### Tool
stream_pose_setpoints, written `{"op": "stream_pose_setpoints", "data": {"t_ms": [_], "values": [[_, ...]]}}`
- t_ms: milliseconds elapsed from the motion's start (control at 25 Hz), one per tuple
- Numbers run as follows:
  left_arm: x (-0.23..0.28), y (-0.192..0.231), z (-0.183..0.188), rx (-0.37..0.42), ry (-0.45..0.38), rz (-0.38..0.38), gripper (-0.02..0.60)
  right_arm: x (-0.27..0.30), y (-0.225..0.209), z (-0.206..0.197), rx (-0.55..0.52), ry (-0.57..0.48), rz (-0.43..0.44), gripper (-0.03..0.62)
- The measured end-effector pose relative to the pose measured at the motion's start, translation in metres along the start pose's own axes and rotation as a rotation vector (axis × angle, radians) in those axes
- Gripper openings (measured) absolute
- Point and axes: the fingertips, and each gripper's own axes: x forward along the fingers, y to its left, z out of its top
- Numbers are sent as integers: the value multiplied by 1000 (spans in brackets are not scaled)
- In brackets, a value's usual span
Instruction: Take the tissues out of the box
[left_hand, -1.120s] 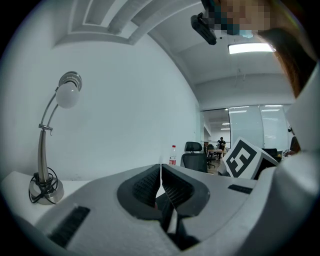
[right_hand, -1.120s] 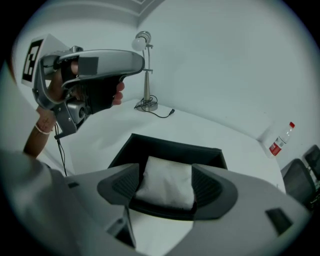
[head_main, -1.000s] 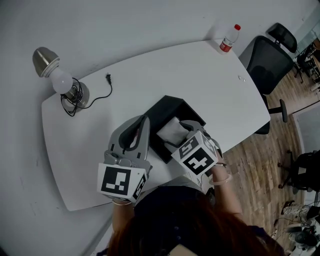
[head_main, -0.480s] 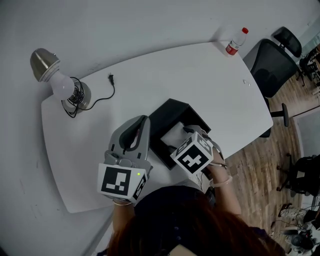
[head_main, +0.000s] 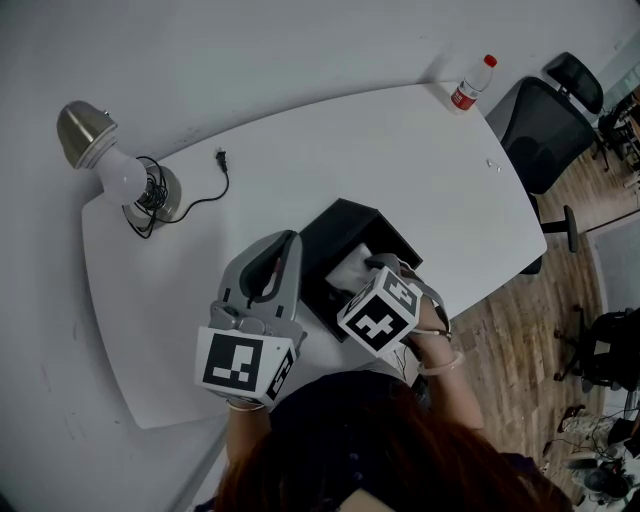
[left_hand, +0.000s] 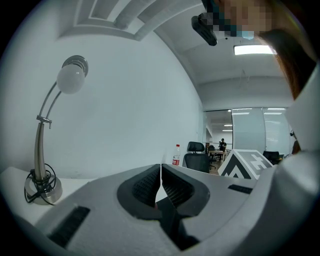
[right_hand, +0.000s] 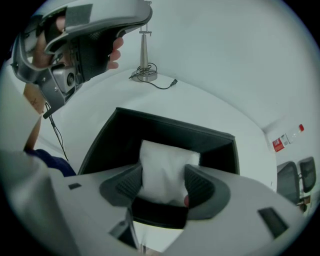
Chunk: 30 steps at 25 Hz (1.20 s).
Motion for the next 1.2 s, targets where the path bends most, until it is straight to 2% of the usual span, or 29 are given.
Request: {"op": "stream_pose_setpoints", "data": {"t_ms": [160,480,1200], "values": [[-4,-3,2,8,-6,1,26,-3,0,0,-10,-15,1,255],[-19,-7,2,16,-14,17,26,-13,0,2,3,-66,-23,242],[-61,-33,14,55,-61,42,26,-64,-9,14,46,-340,-142,238]]}}
